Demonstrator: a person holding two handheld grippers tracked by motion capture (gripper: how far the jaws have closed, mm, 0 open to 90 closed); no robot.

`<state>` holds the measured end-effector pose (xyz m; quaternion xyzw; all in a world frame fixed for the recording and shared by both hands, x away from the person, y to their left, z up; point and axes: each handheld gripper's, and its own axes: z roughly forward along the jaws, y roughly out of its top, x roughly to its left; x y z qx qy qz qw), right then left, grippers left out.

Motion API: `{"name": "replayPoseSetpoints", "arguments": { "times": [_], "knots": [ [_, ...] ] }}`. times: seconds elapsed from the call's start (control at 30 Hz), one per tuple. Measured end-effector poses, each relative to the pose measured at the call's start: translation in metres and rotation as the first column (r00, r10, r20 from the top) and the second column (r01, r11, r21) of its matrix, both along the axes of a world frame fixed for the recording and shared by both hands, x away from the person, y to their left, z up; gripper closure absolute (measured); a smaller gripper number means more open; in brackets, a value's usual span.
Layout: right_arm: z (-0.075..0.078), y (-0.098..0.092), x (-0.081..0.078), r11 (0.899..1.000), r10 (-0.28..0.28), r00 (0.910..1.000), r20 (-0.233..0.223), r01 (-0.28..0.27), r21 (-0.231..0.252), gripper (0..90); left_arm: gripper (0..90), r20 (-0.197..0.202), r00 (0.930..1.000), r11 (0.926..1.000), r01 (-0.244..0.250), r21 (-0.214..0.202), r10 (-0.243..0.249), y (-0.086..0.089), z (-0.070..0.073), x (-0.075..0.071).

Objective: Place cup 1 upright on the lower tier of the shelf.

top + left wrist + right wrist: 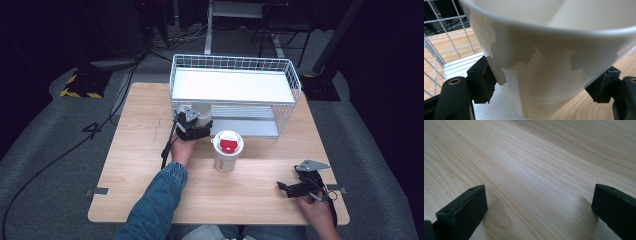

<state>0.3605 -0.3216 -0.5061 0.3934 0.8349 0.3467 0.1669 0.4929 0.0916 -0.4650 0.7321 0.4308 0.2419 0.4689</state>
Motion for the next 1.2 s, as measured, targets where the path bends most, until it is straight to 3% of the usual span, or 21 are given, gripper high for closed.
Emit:
{"name": "replayPoseSetpoints", "arguments": {
  "times": [0.4,0.7,0.93,1.03,1.2],
  "knots": [
    [0.0,0.0,0.0,1.0,-0.001,1.0,-0.001,0.001,0.0,0.2,22.9,-0.006,1.0,1.0,0.006,0.008,-0.006,-0.011,-0.005,0.014],
    [0.0,0.0,0.0,1.0,0.0,1.0,-0.001,0.0,0.0,0.3,22.9,-0.013,0.9999,0.9993,0.009,0.036,-0.008,-0.016,-0.009,0.026],
    [0.0,0.0,0.0,1.0,0.0,1.0,0.0,0.0,0.0,0.2,22.8,-0.056,0.9983,0.9986,0.018,0.049,-0.015,-0.019,-0.013,0.033],
    [0.0,0.0,0.0,1.0,0.0,1.0,-0.001,0.0,0.0,0.2,22.6,-0.086,0.9963,0.9987,0.0,0.051,0.005,-0.02,-0.016,0.035],
    [0.0,0.0,0.0,1.0,0.0,1.0,-0.001,0.0,0.0,0.2,21.8,-0.091,0.9958,0.9993,0.006,0.036,-0.003,-0.019,-0.017,0.036]
  ]
}}
